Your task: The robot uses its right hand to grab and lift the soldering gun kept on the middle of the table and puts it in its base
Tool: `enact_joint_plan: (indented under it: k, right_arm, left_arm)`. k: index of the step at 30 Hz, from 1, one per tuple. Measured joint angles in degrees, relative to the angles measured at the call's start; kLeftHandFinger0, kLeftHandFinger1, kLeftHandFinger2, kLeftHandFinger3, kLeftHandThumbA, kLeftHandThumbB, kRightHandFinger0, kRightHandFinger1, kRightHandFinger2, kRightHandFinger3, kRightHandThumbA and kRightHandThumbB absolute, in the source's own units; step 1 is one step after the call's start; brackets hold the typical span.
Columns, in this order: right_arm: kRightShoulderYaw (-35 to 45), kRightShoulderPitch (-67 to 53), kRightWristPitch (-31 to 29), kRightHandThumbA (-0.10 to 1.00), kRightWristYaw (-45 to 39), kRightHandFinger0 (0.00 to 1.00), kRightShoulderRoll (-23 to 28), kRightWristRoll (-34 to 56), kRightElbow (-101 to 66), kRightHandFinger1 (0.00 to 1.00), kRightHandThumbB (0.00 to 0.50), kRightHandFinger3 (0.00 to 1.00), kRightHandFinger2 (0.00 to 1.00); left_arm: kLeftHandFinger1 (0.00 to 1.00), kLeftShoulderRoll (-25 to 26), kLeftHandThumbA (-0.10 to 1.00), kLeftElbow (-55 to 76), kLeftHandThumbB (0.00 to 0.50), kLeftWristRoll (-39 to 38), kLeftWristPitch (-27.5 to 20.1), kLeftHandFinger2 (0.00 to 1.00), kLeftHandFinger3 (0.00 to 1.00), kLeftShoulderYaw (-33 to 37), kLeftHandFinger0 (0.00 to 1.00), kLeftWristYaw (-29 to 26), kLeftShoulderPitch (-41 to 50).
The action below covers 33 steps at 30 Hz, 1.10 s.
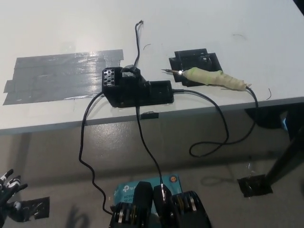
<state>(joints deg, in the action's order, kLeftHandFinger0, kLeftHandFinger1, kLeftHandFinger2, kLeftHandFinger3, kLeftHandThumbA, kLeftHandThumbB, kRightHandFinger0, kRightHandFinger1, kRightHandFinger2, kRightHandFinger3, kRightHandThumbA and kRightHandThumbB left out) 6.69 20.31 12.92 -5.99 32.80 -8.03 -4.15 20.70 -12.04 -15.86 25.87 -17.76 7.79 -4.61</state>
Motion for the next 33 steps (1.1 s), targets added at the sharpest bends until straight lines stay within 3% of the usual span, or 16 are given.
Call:
enact_joint_plan:
  k: [2, 8, 10, 12, 13, 15, 17, 21, 23, 26, 29, 33]
  right_arm:
    - [-1.7, 5.4, 0.5, 0.50, 0.0, 1.00, 0.0, -1.5, 0.0, 1.00, 0.286, 1.00, 1.00]
    - [-5.8, 19.3, 0.5, 0.45, 0.3, 1.00, -2.1, -4.8, 3.0, 1.00, 0.283, 1.00, 1.00]
    - [-8.3, 23.9, 0.5, 0.33, 0.4, 1.00, -3.6, -6.6, 5.3, 1.00, 0.296, 1.00, 0.96]
    - [-10.1, 27.0, 0.2, 0.31, 0.5, 1.00, -5.0, -7.7, 8.2, 1.00, 0.303, 0.96, 0.91]
    - [-11.0, 28.6, 0.0, 0.33, 0.5, 1.00, -5.8, -8.1, 10.3, 1.00, 0.341, 0.96, 0.89]
    - [-12.5, 30.5, -0.5, 0.39, 0.4, 1.00, -7.0, -8.4, 14.0, 1.00, 0.323, 0.98, 0.88]
    - [-15.1, 32.0, -0.7, 0.40, -0.2, 1.00, -7.5, -9.3, 19.2, 1.00, 0.324, 1.00, 1.00]
    - [-21.0, 33.9, -0.8, 0.44, -1.9, 1.00, -7.7, -11.3, 28.7, 1.00, 0.348, 1.00, 1.00]
    - [-22.8, 34.4, -0.8, 0.42, -2.5, 1.00, -7.7, -12.1, 32.1, 1.00, 0.335, 1.00, 1.00]
    - [-25.5, 36.1, -0.6, 0.46, -3.7, 1.00, -7.7, -13.7, 38.3, 1.00, 0.323, 1.00, 1.00]
    - [-26.7, 38.5, -0.4, 0.50, -4.4, 1.00, -7.7, -14.7, 42.8, 1.00, 0.314, 1.00, 1.00]
    - [-27.5, 41.3, -0.4, 0.53, -5.1, 1.00, -7.8, -15.5, 45.3, 1.00, 0.337, 1.00, 1.00]
  left_arm:
    - [0.86, 0.0, 0.36, 0.0, 0.100, 0.0, 0.0, 1.00, 1.00, 0.2, 0.82, 0.0, 0.0]
    - [0.85, 0.0, 0.38, 0.1, 0.131, 0.0, 0.1, 1.00, 1.00, 0.8, 0.79, 0.0, 0.1]
    - [0.83, 0.1, 0.39, 0.2, 0.143, 0.1, 0.1, 1.00, 1.00, 1.4, 0.77, 0.0, 0.0]
    - [0.83, 0.1, 0.37, 0.2, 0.126, 0.1, 0.1, 1.00, 1.00, 1.7, 0.75, 0.0, 0.0]
    - [0.83, 0.1, 0.37, 0.2, 0.116, 0.1, 0.1, 1.00, 1.00, 1.8, 0.76, 0.0, 0.0]
    - [0.83, 0.2, 0.38, 0.5, 0.111, 0.1, 0.1, 1.00, 1.00, 2.0, 0.76, 0.0, 0.0]
    - [0.82, 0.5, 0.39, 0.8, 0.127, 0.1, 0.1, 0.99, 1.00, 2.6, 0.74, 0.1, 0.2]
    - [0.78, 0.7, 0.37, 0.8, 0.126, 0.4, 0.1, 0.94, 1.00, 3.6, 0.74, 0.5, 0.7]
    - [0.77, 0.7, 0.37, 0.8, 0.125, 0.5, 0.1, 0.94, 1.00, 3.9, 0.72, 0.6, 0.8]
    - [0.81, 0.8, 0.39, 1.0, 0.110, 0.7, 0.0, 0.96, 1.00, 4.2, 0.78, 0.9, 0.9]
    - [0.79, 1.1, 0.40, 1.1, 0.118, 0.8, 0.0, 0.95, 1.00, 4.4, 0.75, 1.1, 0.9]
    - [0.78, 1.2, 0.41, 1.2, 0.141, 0.9, 0.0, 0.93, 1.00, 4.6, 0.73, 1.4, 0.7]
